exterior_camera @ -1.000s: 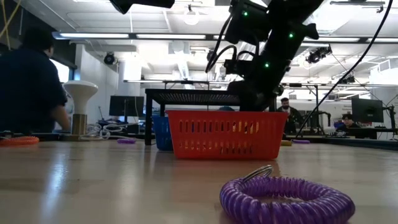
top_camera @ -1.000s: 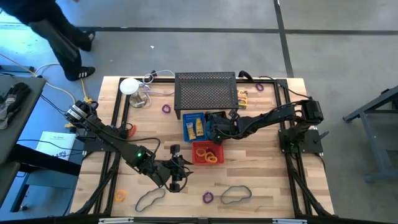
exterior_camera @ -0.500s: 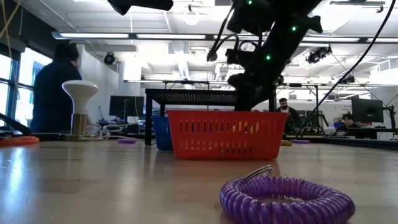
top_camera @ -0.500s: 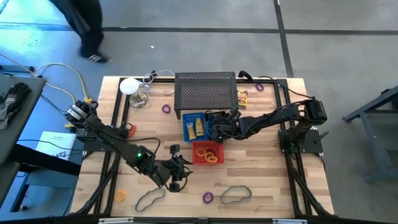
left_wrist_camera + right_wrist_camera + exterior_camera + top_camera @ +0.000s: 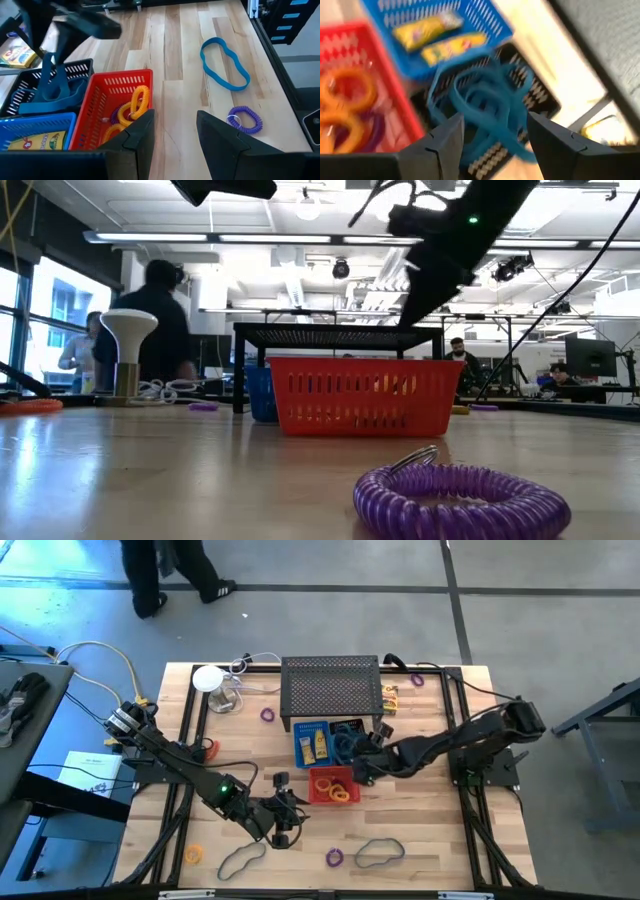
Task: Pick & Place Office Desk Supplies
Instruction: Put the violet spring keychain into the red bin
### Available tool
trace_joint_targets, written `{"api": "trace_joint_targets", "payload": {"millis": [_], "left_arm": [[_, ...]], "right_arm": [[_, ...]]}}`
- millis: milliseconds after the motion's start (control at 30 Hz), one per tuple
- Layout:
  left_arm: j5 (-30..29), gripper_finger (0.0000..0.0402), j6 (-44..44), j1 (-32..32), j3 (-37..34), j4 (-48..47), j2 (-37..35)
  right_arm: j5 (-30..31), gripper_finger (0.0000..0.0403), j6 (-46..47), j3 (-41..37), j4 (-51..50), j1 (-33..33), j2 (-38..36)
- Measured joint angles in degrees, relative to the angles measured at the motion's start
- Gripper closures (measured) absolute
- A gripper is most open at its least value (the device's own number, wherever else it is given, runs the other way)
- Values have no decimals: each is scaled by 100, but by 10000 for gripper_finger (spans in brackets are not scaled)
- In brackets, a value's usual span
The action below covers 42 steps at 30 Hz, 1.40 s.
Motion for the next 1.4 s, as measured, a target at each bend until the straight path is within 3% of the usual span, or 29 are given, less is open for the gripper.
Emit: {"api": "trace_joint_targets", "payload": {"millis": [100,267,433,500,700,967,1267,1400], "left_arm": [[22,260,-122,0,0,-32,0],[20,260,-247,0,0,-112,-1],[20,260,-257,0,0,-131,0],[20,260,-257,0,0,-129,0],[18,260,-257,36,0,-120,-2],[13,260,-276,22,0,-138,-1],[170,260,-342,22,0,-268,-2],[177,260,-340,25,0,-260,-2]], "right_arm": [[-74,199,460,1,-668,225,2],[-61,199,2040,1,-2166,418,2],[387,200,3677,-1,-3756,541,-52],[525,200,3953,-1,-3910,566,-66],[614,200,3619,-1,-3740,464,-52],[806,200,4645,-17,-4960,139,-346],[581,200,4353,-957,-4553,-1010,-1961],[329,200,3257,-1627,-3273,-1913,-2758]]}}
